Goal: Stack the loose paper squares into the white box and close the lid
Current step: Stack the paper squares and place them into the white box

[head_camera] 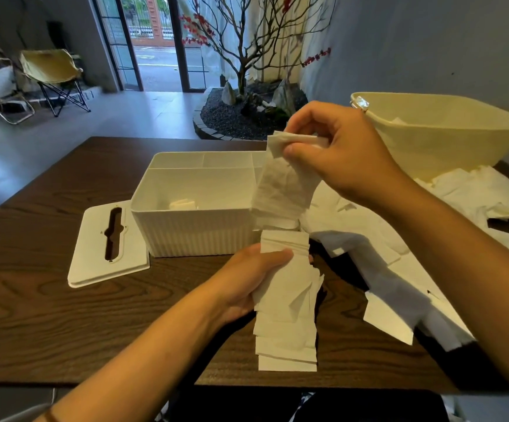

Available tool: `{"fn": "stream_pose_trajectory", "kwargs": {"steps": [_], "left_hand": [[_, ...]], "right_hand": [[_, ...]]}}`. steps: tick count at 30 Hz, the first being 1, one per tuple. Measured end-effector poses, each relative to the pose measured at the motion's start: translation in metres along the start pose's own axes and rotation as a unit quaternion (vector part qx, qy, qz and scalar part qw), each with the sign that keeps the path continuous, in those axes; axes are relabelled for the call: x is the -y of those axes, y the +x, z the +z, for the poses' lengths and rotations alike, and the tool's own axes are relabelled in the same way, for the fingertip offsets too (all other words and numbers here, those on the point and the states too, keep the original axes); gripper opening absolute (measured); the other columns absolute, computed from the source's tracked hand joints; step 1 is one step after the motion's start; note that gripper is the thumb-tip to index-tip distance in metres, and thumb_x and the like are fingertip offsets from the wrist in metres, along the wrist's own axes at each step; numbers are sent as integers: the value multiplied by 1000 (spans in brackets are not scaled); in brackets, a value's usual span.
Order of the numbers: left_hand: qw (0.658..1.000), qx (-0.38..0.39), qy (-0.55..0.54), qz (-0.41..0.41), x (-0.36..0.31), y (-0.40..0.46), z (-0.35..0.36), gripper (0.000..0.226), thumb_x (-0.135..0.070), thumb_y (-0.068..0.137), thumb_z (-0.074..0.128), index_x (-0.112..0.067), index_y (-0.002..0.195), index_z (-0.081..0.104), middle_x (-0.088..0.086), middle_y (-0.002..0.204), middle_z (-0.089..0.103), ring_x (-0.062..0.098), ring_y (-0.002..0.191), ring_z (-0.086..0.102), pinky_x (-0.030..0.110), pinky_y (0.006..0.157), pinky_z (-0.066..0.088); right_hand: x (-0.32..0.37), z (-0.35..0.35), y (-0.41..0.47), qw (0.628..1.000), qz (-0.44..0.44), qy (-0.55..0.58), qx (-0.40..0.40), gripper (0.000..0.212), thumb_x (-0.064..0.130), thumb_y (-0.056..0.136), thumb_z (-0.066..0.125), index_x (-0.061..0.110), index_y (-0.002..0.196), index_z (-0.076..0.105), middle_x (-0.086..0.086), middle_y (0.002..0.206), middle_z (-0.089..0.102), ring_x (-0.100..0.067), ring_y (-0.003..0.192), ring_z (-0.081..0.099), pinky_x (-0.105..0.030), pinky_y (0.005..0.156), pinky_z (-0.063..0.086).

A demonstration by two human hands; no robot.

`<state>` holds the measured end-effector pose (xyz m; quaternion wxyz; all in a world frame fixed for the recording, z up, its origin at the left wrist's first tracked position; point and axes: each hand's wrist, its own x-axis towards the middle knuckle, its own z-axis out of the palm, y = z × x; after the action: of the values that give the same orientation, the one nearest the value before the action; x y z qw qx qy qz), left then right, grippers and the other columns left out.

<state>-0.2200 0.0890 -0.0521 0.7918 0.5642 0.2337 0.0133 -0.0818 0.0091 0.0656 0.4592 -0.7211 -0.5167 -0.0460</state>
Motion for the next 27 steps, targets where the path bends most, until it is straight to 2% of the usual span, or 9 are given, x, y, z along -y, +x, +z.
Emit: {"fn": "stream_pose_trajectory", "kwargs": {"steps": [4,7,10,13,14,16,19,24,27], "left_hand": [[997,-48,50,17,-1,1,1,19,-13,99,59,-8,114,69,20,111,73,34,108,69,42,96,53],[982,-37,181,37,-13,-3,2,17,-23,99,59,-19,110,72,11,109,73,20,101,68,27,86,50],[916,-24,394,78,-36,-10,-7,14,-40,102,53,-43,93,64,-11,106,69,7,99,63,22,86,49],[862,-92,494,66,-49,-20,-27,24,-32,102,52,-32,89,72,-9,95,69,8,88,64,25,79,49],[868,-125,474,77,-49,-24,-35,25,-27,103,51,-27,95,74,-7,97,71,10,91,65,27,85,50],[923,-133,337,131,-46,-35,-43,28,-28,104,49,-17,103,74,0,103,74,20,102,68,34,95,52],[984,22,130,122,-38,-48,-38,48,-47,96,52,-3,105,70,9,100,68,24,90,63,34,86,50],[985,-34,169,25,-15,-35,-24,19,-23,95,66,-9,106,74,4,102,77,20,97,73,40,94,53],[980,-94,171,-25,-7,-27,-15,20,-20,94,70,-9,78,66,0,67,69,10,60,69,31,68,58]], "right_hand": [[1,-9,-6,1000,5,17,-10,14,12,86,73,21,96,69,17,88,65,10,81,58,-9,71,48],[7,-17,-13,998,12,50,26,18,8,85,74,20,96,68,13,91,67,8,84,61,-9,74,49],[12,-18,-23,992,32,75,92,19,5,83,75,18,95,68,4,94,72,-2,86,67,-17,77,56],[10,-15,-33,981,59,124,139,19,2,81,76,10,97,70,-3,93,73,-6,82,69,-20,77,58],[7,-13,-36,974,76,146,153,20,2,80,77,9,98,70,-6,92,74,-10,82,71,-23,79,58],[1,-7,-39,961,110,185,175,21,4,78,78,10,97,71,-12,93,74,-21,83,71,-33,82,57],[-14,12,-44,943,173,218,182,21,5,78,78,7,98,70,-11,82,69,-21,77,62,-36,75,49],[-36,37,-58,945,261,137,143,17,17,86,76,15,102,71,-4,96,71,-14,85,67,-20,69,53],[-42,42,-68,959,272,26,69,12,27,92,68,23,103,66,3,92,67,-12,86,63,-23,70,49]]}}
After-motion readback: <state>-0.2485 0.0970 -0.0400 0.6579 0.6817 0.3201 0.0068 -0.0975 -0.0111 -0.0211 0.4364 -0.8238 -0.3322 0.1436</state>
